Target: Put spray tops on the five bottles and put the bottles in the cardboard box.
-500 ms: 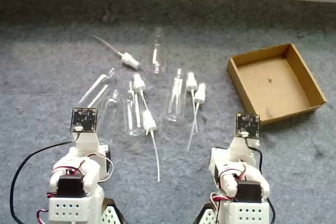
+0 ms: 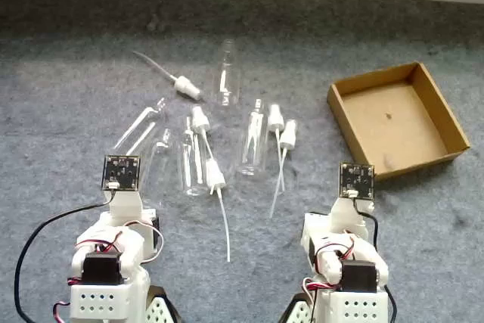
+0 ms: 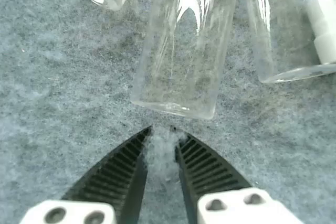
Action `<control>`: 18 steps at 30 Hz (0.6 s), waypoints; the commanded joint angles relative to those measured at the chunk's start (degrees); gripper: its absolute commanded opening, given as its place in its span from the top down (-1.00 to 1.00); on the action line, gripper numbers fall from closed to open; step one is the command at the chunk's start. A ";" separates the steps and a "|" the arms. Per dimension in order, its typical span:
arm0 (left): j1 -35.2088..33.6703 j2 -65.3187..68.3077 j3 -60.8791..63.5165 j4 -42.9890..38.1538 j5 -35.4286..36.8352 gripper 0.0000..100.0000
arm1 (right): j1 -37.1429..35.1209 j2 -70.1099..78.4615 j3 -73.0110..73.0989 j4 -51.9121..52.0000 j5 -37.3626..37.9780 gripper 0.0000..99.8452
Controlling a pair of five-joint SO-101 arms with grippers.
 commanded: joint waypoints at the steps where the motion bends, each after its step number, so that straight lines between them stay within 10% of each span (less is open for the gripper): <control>1: -0.22 -0.13 1.27 0.09 0.53 0.99 | 0.04 -0.57 8.57 0.31 -0.62 0.99; 18: -0.22 -0.13 1.27 0.09 0.53 0.99 | 0.04 -0.57 8.48 -15.16 5.10 0.99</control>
